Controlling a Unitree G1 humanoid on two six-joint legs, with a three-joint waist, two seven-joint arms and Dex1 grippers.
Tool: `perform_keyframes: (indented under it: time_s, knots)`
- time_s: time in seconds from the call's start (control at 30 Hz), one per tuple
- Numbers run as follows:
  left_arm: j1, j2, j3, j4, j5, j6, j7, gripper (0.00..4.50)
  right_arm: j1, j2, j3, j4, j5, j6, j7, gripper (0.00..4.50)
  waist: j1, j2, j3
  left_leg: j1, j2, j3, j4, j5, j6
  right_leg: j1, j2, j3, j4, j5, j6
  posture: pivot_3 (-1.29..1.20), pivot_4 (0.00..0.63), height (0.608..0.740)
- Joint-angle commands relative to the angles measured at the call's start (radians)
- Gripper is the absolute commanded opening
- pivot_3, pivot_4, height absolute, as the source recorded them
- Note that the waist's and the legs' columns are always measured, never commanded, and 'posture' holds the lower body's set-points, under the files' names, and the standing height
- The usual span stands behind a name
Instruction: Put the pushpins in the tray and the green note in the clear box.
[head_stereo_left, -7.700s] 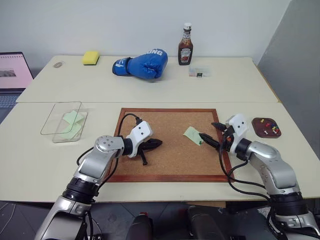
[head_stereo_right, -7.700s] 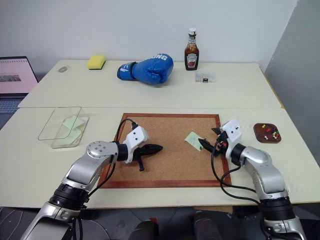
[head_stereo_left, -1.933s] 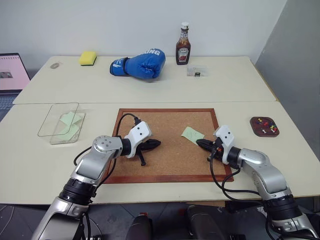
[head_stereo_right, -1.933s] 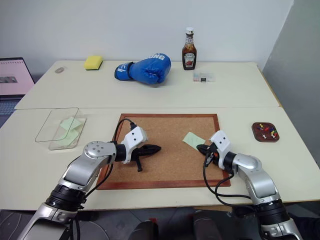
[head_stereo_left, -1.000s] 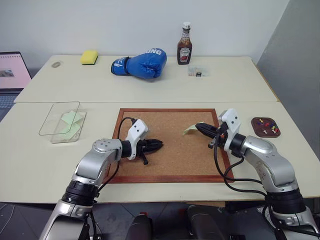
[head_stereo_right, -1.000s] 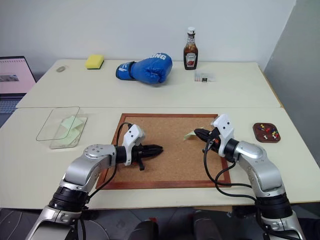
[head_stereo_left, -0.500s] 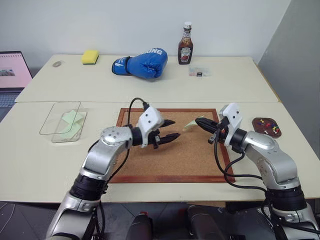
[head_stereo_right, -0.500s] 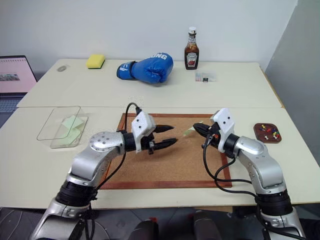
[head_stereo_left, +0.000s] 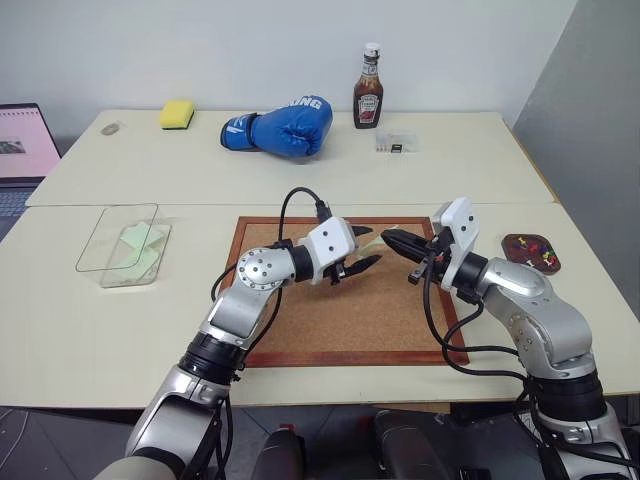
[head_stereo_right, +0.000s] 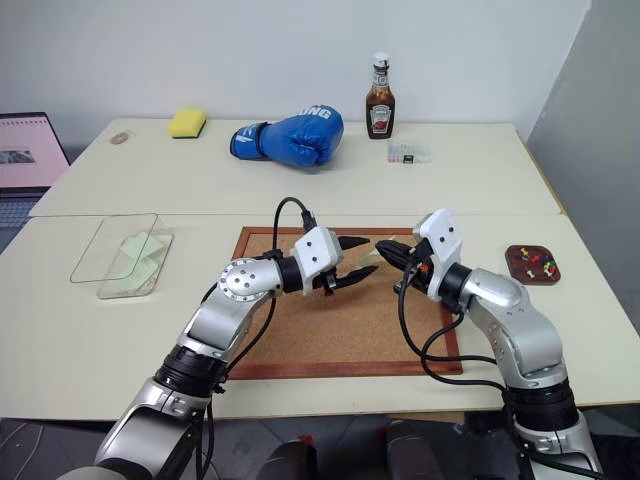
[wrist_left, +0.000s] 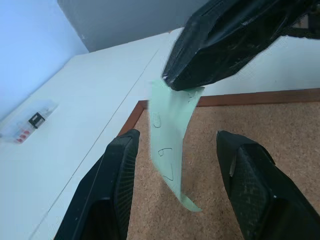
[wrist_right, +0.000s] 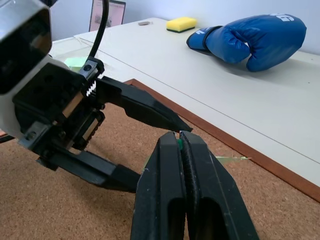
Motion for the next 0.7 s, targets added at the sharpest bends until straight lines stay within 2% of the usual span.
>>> perform_keyframes:
  time_s: [0.03,0.4,0.6,0.7]
  knots:
    - [-0.036,-0.026,-0.002,0.034,0.035,-0.059,0.037,2.21,-0.013,0.006,-0.012,-0.054,0.028,0.008,-0.01,0.0,0.0,0.0,0.0,0.0,0.0,0.0,0.0,0.0,0.0,0.0,0.0,0.0,0.0,0.0,0.0,0.0,0.15,0.74]
    - [-0.044,-0.035,-0.002,0.072,0.078,-0.127,0.05,0.08,-0.01,-0.004,-0.016,-0.049,0.033,0.01,-0.018,0.0,0.0,0.0,0.0,0.0,0.0,0.0,0.0,0.0,0.0,0.0,0.0,0.0,0.0,0.0,0.0,0.0,0.15,0.74]
    - [-0.054,0.04,-0.074,0.121,0.242,-0.347,0.084,0.08,-0.029,-0.016,-0.034,-0.019,0.025,-0.002,-0.018,0.0,0.0,0.0,0.0,0.0,0.0,0.0,0.0,0.0,0.0,0.0,0.0,0.0,0.0,0.0,0.0,0.0,0.15,0.74]
    - [-0.059,0.053,-0.086,0.149,0.278,-0.411,0.102,0.08,-0.038,-0.02,-0.046,-0.01,0.029,-0.001,-0.019,0.0,0.0,0.0,0.0,0.0,0.0,0.0,0.0,0.0,0.0,0.0,0.0,0.0,0.0,0.0,0.0,0.0,0.15,0.74]
